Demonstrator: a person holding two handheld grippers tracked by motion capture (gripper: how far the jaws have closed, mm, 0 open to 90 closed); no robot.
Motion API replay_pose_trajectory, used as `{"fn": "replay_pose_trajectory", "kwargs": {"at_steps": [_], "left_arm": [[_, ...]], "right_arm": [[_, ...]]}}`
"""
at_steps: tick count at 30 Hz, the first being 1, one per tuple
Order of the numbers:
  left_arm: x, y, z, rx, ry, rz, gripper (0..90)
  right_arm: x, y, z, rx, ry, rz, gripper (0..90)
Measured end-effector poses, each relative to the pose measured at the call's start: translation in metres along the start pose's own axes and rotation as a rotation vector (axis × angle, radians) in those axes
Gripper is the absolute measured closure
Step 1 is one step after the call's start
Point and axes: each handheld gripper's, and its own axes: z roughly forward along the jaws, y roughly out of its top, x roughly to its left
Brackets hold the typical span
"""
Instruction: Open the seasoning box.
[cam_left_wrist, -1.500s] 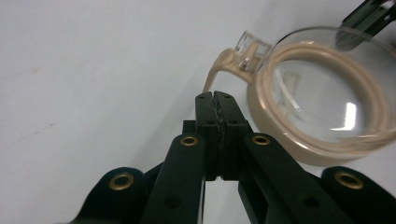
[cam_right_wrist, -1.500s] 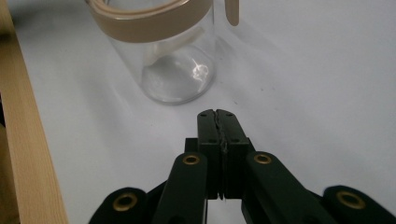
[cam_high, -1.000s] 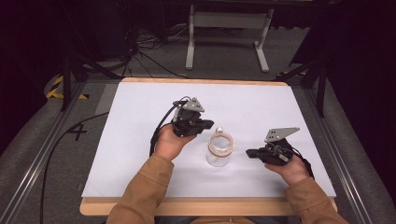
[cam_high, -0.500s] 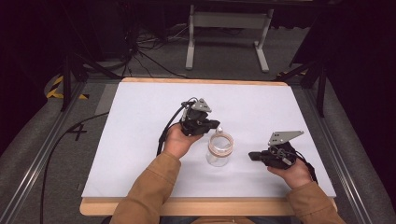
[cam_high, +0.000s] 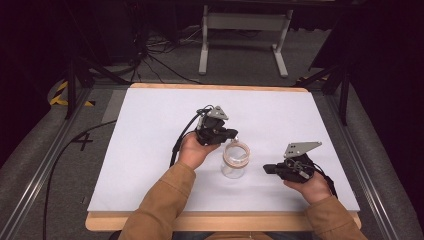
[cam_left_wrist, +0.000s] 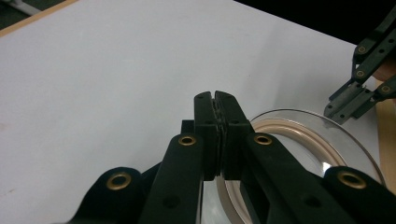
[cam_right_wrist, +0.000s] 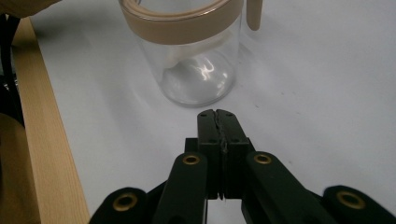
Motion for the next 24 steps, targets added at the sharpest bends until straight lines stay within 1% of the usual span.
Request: {"fn": "replay_pose_trajectory", "kwargs": {"at_steps": [5, 6, 8, 9, 11, 13, 14, 16, 18, 21, 24], "left_arm": [[0.000, 0.000, 0.002, -0.005, -0.011, 0.012, 88.2], [0.000, -0.001, 0.002, -0.009, -0.011, 0.008, 88.2], [0.000, -0.001, 0.002, -0.009, 0.001, 0.014, 88.1], [0.001, -0.001, 0.002, -0.001, 0.004, 0.022, 87.4], [0.002, -0.002, 0.002, -0.008, -0.003, 0.022, 86.3], [0.001, -0.002, 0.003, -0.011, 0.001, 0.026, 86.4], [0.002, -0.002, 0.002, -0.007, 0.000, 0.028, 86.4], [0.002, -0.002, 0.002, -0.011, -0.004, 0.023, 87.1], [0.003, -0.001, 0.002, -0.013, 0.004, 0.015, 89.7], [0.004, -0.002, 0.002, -0.016, -0.006, 0.007, 89.8], [0.004, -0.002, 0.002, -0.020, -0.005, 0.007, 89.8]], "right_arm": [[0.003, 0.001, 0.001, -0.004, 0.004, -0.008, 89.4], [0.003, 0.002, 0.002, -0.005, 0.004, -0.008, 89.4], [0.005, 0.002, 0.002, -0.009, 0.006, -0.011, 89.4], [0.005, 0.002, 0.003, -0.012, 0.009, -0.013, 89.4], [0.007, 0.003, 0.005, -0.010, 0.016, -0.019, 89.4], [0.009, 0.003, 0.008, -0.005, 0.023, -0.021, 89.4], [0.009, 0.004, 0.009, -0.005, 0.026, -0.025, 89.4], [0.011, 0.004, 0.010, -0.004, 0.029, -0.025, 89.4], [0.012, 0.005, 0.010, -0.009, 0.031, -0.028, 89.4], [0.016, 0.007, 0.010, -0.028, 0.034, -0.038, 89.5], [0.021, 0.011, 0.011, -0.043, 0.046, -0.045, 89.5]]}}
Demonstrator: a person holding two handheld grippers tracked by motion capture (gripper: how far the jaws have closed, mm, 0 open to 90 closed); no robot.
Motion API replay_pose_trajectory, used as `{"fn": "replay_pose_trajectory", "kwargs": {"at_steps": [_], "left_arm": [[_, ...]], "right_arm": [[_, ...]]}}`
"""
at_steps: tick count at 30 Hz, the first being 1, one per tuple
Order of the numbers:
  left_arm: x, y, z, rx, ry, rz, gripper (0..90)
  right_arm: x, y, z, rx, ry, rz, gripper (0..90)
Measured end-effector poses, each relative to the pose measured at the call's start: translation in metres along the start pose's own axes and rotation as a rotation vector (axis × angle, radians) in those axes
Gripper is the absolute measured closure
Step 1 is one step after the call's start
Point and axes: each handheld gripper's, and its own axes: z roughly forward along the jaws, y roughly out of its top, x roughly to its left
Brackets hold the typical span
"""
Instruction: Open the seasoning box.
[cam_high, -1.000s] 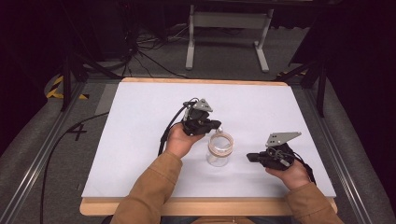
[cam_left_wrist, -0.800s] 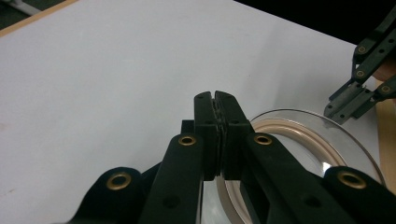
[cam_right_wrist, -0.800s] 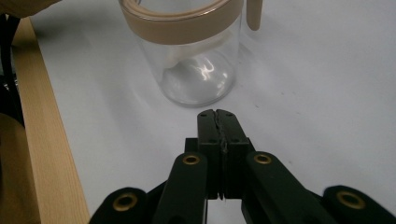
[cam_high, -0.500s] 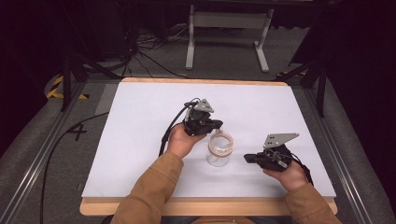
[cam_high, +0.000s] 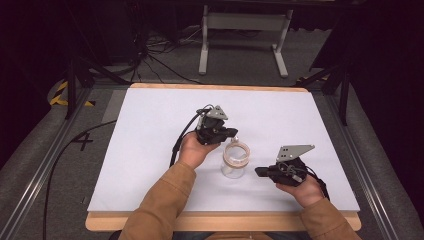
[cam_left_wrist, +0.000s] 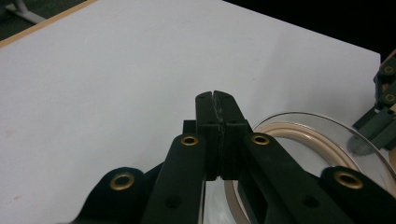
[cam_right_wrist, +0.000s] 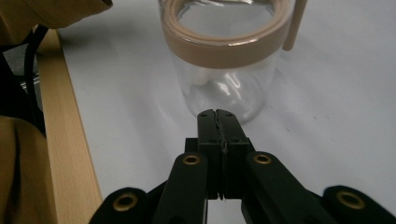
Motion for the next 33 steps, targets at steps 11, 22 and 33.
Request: {"fn": "replay_pose_trajectory", "kwargs": {"at_steps": [11, 22, 33], "left_arm": [[0.002, -0.001, 0.000, -0.001, -0.012, -0.009, 89.8], [0.004, -0.002, 0.001, -0.006, -0.015, -0.012, 89.8], [0.006, -0.002, 0.000, -0.001, -0.011, -0.020, 89.7]], "right_arm": [[0.008, 0.010, 0.003, -0.059, -0.026, 0.012, 89.7], [0.011, 0.018, 0.007, -0.100, -0.029, 0.014, 89.7], [0.012, 0.020, 0.011, -0.134, -0.036, 0.032, 89.7]]}}
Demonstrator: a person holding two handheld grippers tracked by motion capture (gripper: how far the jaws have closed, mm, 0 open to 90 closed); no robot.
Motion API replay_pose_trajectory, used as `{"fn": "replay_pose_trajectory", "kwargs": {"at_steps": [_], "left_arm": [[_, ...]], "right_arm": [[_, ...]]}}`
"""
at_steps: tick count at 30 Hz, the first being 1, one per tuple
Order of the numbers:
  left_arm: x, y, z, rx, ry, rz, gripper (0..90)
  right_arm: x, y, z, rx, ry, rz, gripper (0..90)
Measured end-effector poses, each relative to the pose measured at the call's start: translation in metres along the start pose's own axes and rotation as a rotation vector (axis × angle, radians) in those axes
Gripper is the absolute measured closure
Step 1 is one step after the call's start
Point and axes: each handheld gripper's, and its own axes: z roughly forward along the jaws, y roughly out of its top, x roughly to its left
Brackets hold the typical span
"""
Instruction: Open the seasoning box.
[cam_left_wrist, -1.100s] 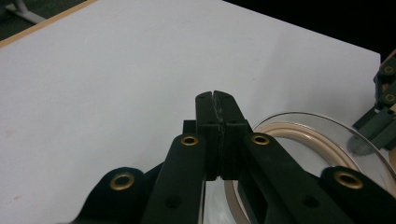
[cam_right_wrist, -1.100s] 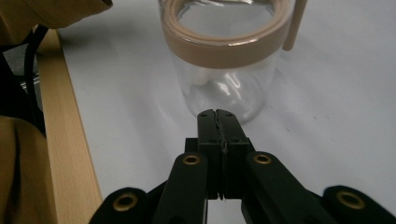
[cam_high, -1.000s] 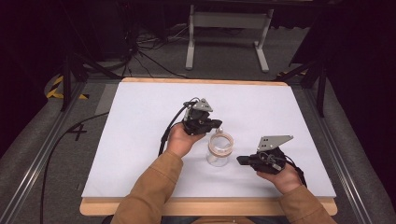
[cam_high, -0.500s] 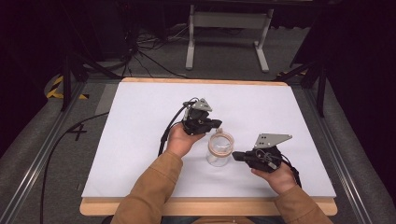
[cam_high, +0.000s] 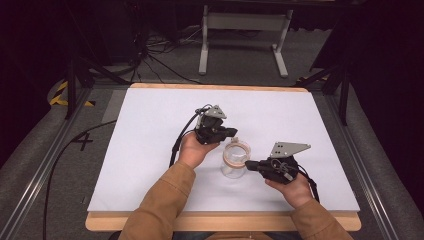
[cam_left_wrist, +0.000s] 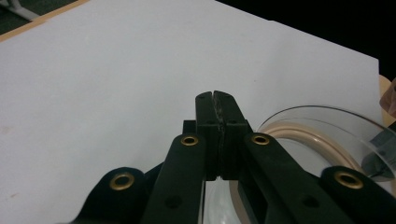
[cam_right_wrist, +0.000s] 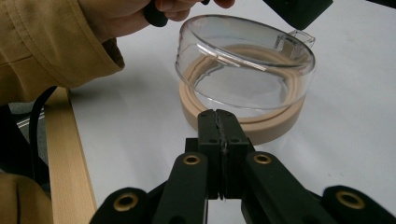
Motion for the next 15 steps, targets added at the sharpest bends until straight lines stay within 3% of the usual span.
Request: {"fn": "replay_pose_trajectory", "kwargs": {"at_steps": [7, 15], "left_arm": [[-0.001, -0.002, -0.006, -0.011, 0.017, -0.009, 88.7], [-0.003, -0.006, -0.033, -0.036, 0.043, -0.032, 87.7]], "right_arm": [[-0.001, 0.002, 0.001, -0.004, 0.009, 0.000, 89.7], [-0.004, 0.008, -0.001, -0.027, 0.015, -0.015, 89.7]]}}
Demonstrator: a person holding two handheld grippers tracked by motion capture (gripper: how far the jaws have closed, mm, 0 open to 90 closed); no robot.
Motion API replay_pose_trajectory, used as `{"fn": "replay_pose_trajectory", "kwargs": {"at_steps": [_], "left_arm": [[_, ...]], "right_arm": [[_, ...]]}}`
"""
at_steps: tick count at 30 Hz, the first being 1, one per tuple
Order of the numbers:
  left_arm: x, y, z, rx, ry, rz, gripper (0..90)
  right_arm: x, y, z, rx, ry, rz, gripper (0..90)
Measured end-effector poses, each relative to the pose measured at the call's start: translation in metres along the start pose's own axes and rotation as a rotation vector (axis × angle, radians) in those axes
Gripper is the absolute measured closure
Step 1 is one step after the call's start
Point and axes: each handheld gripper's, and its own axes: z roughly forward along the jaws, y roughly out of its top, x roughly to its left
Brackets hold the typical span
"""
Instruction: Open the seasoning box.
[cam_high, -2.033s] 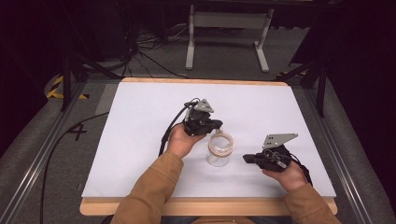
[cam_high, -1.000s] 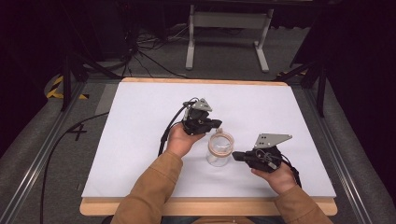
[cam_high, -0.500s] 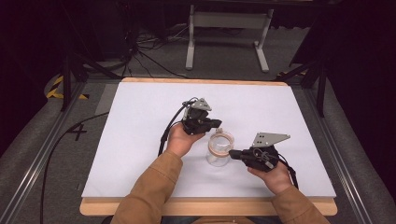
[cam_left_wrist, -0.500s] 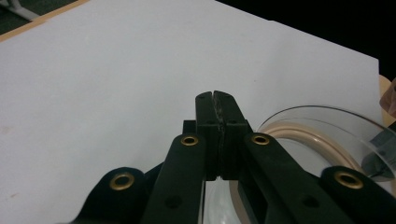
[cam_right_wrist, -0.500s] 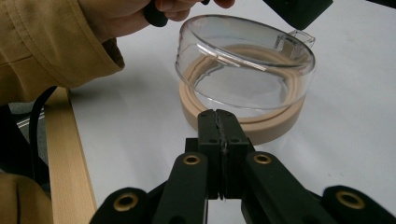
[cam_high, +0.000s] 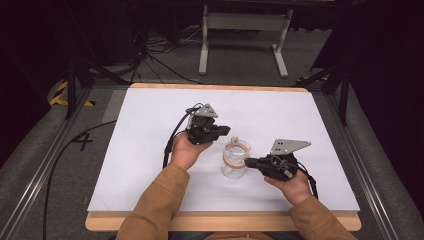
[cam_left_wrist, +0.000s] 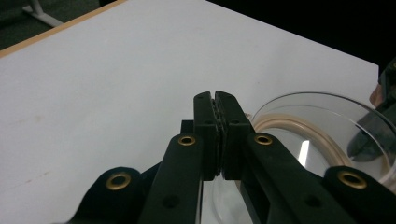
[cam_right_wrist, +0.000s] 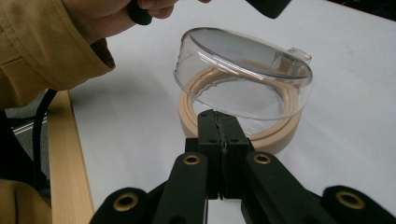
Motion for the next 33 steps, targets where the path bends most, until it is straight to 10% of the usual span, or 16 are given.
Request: {"fn": "replay_pose_trajectory", "kwargs": {"at_steps": [33], "left_arm": [[0.002, -0.049, -0.087, 0.022, 0.115, -0.134, 83.7]], "right_arm": [[-0.036, 0.037, 0.014, -0.085, -0.006, -0.041, 89.6]]}}
